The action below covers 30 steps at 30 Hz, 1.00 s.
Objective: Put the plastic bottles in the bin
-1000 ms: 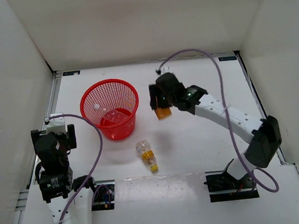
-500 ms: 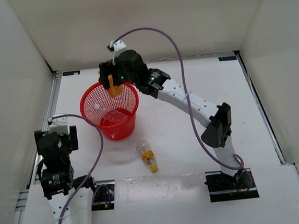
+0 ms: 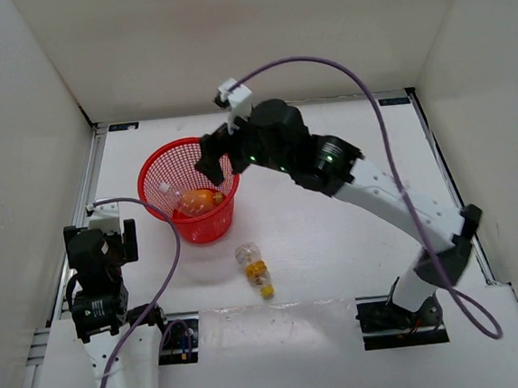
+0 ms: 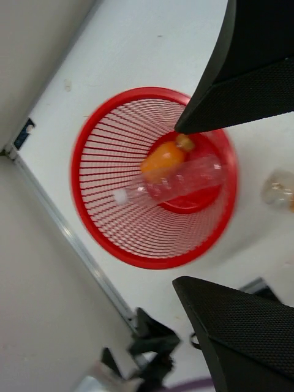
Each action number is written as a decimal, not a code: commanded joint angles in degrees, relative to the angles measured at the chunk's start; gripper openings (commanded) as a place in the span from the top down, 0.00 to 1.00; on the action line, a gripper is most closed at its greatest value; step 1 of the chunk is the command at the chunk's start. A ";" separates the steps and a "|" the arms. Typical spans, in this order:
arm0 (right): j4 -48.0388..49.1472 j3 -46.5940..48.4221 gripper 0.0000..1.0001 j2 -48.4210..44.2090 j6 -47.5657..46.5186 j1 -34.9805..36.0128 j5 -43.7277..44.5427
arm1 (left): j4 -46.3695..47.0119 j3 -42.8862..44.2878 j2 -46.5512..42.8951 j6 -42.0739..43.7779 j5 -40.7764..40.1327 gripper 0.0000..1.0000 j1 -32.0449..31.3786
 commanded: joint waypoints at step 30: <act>9.87 -49.34 0.31 5.24 8.99 11.18 3.29 | -0.82 -5.46 -0.87 -0.82 -3.69 0.00 -1.32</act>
